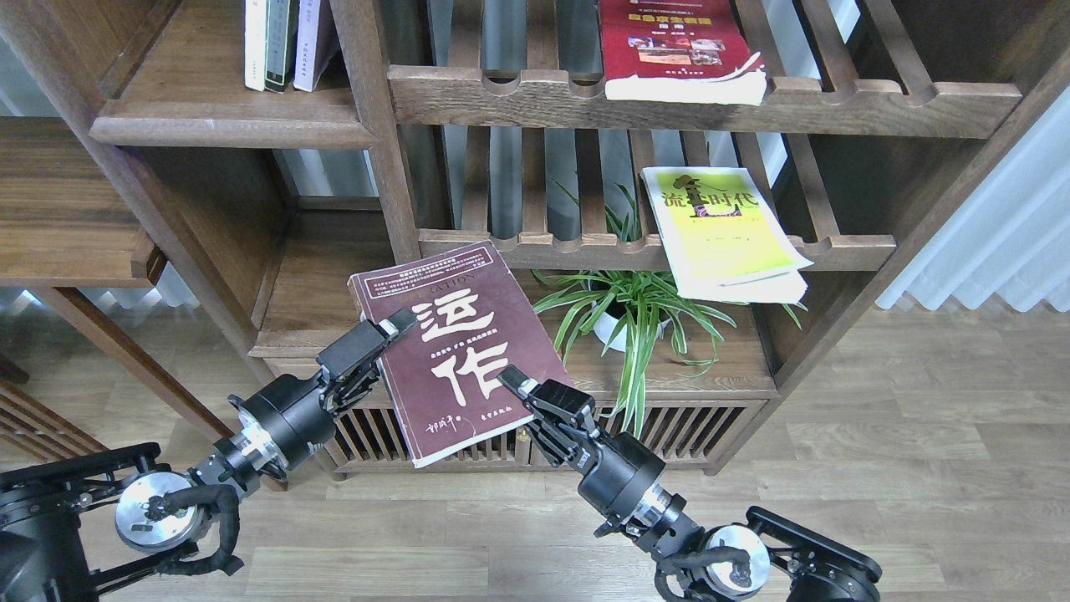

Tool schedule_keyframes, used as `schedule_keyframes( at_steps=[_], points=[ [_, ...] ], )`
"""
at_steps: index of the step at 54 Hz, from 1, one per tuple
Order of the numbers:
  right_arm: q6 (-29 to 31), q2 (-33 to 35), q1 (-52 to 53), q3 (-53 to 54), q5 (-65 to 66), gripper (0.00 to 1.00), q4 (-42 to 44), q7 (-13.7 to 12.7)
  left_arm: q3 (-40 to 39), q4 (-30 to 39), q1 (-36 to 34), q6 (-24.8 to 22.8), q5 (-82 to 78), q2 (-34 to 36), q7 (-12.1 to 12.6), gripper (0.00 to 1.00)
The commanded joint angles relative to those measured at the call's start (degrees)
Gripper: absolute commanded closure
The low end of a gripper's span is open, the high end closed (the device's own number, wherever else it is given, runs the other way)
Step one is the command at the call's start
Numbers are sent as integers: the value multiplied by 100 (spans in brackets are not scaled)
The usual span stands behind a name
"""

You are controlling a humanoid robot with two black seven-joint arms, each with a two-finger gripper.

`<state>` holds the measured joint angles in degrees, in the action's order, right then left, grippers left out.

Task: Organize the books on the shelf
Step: 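Pull the dark red book down toward the left gripper, then grip the dark red book between both grippers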

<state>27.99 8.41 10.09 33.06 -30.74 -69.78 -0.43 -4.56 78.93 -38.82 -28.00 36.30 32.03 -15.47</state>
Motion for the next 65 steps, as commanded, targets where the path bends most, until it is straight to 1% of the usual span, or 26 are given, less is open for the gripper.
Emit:
schedule_keyframes(
  at_steps=[1,18,25,26,27,31,38,43,45,47,55,58,62,63,65],
  points=[
    [1,-32,-24,8,-11,94,0,-1,51,0,-29,0,0,5,0,16],
    [1,-41,-7,-10,-2,94,0,-1,43,0,-82,0,0,-21,-17,25],
    [1,-58,2,-10,6,94,0,-1,43,0,-126,0,0,-21,-43,32],
    [1,-58,2,-10,6,94,0,-9,43,0,-126,0,0,-21,-52,38],
    [1,-58,2,-10,6,94,0,-9,43,0,-126,0,0,-21,-61,40],
    [1,-67,2,-10,6,94,0,-9,43,0,-126,0,-9,-39,-70,43],
    [1,-67,2,-10,6,94,0,-1,43,0,-143,0,-9,-47,-79,47],
    [1,-67,2,-10,6,94,0,-1,43,0,-135,0,-18,-47,-87,55],
    [1,-67,2,-10,6,94,0,-1,43,0,-135,0,-18,-47,-96,62],
    [1,-67,2,-10,6,94,0,-1,43,0,-135,0,-27,-56,-96,67],
    [1,-67,2,-10,6,94,0,-1,52,0,-144,0,-44,-83,-105,76],
    [1,-67,11,-10,6,94,0,-1,52,0,-135,0,-53,-83,-105,82],
    [1,-67,11,-1,6,94,0,-1,52,0,-135,0,-62,-91,-114,86],
    [1,-67,11,-1,6,94,0,-1,52,0,-135,0,-70,-100,-105,88],
    [1,-67,11,-1,6,94,0,-1,52,0,-135,0,-79,-109,-105,89]
  ],
)
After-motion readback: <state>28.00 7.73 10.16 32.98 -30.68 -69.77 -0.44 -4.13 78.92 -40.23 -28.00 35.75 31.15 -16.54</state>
